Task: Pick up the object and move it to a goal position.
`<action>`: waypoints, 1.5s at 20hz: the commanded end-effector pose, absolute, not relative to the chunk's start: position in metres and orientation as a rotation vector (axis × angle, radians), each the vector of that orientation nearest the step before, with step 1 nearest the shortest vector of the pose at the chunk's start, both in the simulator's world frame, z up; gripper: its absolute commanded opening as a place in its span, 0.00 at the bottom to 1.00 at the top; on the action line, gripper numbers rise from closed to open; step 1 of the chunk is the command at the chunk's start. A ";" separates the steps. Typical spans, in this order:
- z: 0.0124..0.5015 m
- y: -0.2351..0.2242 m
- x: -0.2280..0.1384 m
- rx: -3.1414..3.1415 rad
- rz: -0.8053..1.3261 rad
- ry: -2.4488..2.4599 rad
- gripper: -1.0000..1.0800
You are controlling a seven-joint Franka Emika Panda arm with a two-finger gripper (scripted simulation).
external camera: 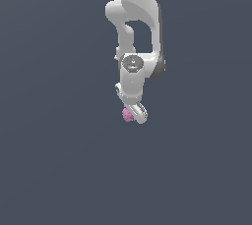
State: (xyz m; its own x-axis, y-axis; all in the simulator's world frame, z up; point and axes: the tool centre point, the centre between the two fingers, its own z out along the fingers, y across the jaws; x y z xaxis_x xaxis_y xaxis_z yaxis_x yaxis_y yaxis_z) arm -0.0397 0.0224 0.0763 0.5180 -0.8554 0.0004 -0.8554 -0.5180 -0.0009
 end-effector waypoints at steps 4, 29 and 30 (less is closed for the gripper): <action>0.106 0.005 -0.017 -2.736 -0.003 1.543 0.00; 0.243 -0.075 0.095 -2.738 -0.001 1.543 0.00; 0.245 -0.076 0.097 -2.738 -0.001 1.543 0.00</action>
